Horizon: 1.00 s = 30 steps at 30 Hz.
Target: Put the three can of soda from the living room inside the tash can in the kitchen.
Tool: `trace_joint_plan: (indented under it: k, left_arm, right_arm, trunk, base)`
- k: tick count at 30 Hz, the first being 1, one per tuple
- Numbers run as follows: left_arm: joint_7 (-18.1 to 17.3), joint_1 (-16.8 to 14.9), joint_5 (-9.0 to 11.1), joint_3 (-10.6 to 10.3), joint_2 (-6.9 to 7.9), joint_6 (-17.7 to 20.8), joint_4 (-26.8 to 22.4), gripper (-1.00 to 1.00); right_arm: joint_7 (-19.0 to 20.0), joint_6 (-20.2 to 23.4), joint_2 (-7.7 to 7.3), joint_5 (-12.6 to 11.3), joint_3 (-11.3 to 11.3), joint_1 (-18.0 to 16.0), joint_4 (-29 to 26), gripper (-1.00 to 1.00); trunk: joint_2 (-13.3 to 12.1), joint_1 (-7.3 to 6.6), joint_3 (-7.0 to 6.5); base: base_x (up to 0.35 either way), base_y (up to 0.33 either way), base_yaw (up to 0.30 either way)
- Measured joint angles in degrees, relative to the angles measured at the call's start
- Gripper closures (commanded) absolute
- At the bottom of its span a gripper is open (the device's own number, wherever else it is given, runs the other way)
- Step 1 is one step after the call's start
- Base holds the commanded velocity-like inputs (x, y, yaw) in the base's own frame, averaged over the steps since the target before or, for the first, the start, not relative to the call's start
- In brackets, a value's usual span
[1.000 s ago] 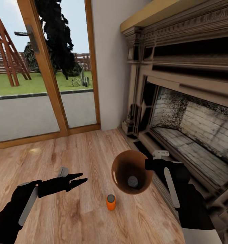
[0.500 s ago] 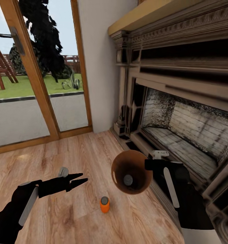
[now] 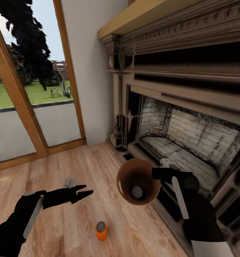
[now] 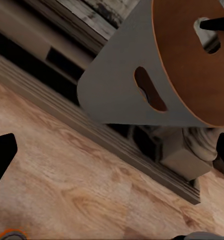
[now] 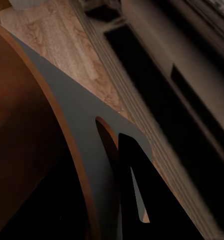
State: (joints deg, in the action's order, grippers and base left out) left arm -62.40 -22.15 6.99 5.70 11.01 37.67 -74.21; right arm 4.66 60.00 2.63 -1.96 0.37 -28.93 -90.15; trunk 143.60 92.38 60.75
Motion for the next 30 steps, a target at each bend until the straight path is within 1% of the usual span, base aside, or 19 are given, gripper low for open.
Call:
trace_joint_plan:
  k: [4,8,10,13,30]
  left_arm:
    - [-0.11,0.0,-0.45,0.33,-0.24,-0.18,-0.05,-1.0]
    - [-0.7,0.0,-0.48,0.58,-0.24,-0.21,-0.06,-1.0]
    - [-1.65,0.0,-0.42,0.68,-0.21,-0.15,-0.06,-1.0]
    - [-2.39,0.0,-0.4,0.71,-0.2,-0.14,-0.06,-1.0]
    - [-2.55,0.0,-0.4,0.78,-0.24,-0.13,-0.06,-1.0]
  right_arm:
    - [-0.01,-0.01,-0.06,0.34,-0.01,-0.01,0.0,1.0]
    - [0.0,0.0,-0.05,0.02,-0.06,0.01,0.0,1.0]
    - [0.01,0.0,-0.02,-0.25,-0.02,0.02,0.0,1.0]
    - [0.0,0.0,-0.01,-0.11,-0.02,0.01,0.0,1.0]
    - [0.0,0.0,-0.03,-0.13,-0.07,0.0,0.0,1.0]
  trunk:
    - [0.0,0.0,-0.16]
    - [0.0,0.0,-0.19]
    - [0.0,0.0,-0.19]
    - [0.0,0.0,-0.19]
    - [0.0,0.0,-0.19]
  base:
    - [0.207,0.0,-0.073]
    - [0.045,0.0,-0.015]
    - [0.008,0.0,-0.003]
    - [0.002,0.0,-0.001]
    - [0.0,0.0,0.0]
